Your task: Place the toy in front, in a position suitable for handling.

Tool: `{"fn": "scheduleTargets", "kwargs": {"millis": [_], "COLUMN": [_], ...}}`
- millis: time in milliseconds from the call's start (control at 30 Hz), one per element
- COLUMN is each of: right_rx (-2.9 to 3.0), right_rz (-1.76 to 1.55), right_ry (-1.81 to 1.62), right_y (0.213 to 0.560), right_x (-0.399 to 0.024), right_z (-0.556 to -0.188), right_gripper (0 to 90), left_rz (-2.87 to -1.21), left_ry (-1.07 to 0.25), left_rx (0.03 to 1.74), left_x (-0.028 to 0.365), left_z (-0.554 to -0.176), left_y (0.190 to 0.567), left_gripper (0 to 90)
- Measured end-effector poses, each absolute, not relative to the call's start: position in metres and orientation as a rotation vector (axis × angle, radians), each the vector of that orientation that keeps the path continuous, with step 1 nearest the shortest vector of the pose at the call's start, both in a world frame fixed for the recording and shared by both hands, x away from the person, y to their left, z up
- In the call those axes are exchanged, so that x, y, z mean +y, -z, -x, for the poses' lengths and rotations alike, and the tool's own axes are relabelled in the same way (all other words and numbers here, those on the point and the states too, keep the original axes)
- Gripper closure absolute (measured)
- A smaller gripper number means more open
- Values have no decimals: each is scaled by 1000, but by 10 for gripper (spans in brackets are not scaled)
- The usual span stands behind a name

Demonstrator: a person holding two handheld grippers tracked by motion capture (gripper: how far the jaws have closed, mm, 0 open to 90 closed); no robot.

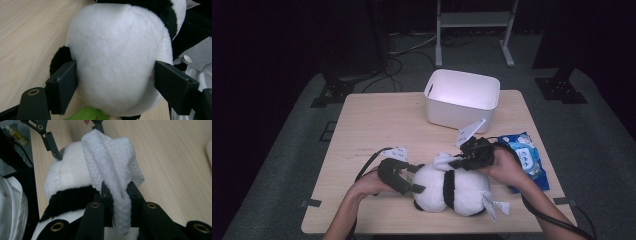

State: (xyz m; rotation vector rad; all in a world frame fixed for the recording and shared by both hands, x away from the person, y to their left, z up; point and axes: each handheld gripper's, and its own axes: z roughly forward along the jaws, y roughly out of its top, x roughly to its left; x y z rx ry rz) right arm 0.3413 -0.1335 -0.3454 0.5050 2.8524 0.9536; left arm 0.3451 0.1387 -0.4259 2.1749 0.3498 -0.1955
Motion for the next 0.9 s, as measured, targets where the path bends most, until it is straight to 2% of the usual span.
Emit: {"fn": "scheduleTargets", "kwargs": {"millis": [200,567,900], "right_rx": [2890,2888,2914], "right_rz": [-407,-399,-355], "right_ry": [-895,-934,-914], "right_y": [352,346,352], "right_x": [-110,-118,-94], "right_z": [-339,-322,-333], "right_gripper": [783,778,776], "left_rz": [-2178,-2194,-2189], "left_ry": [196,208,210], "left_rx": [347,344,361], "left_x": [139,142,142], "left_z": [-346,-347,-347], "left_y": [426,425,428], "left_gripper": [197,170,170]}}
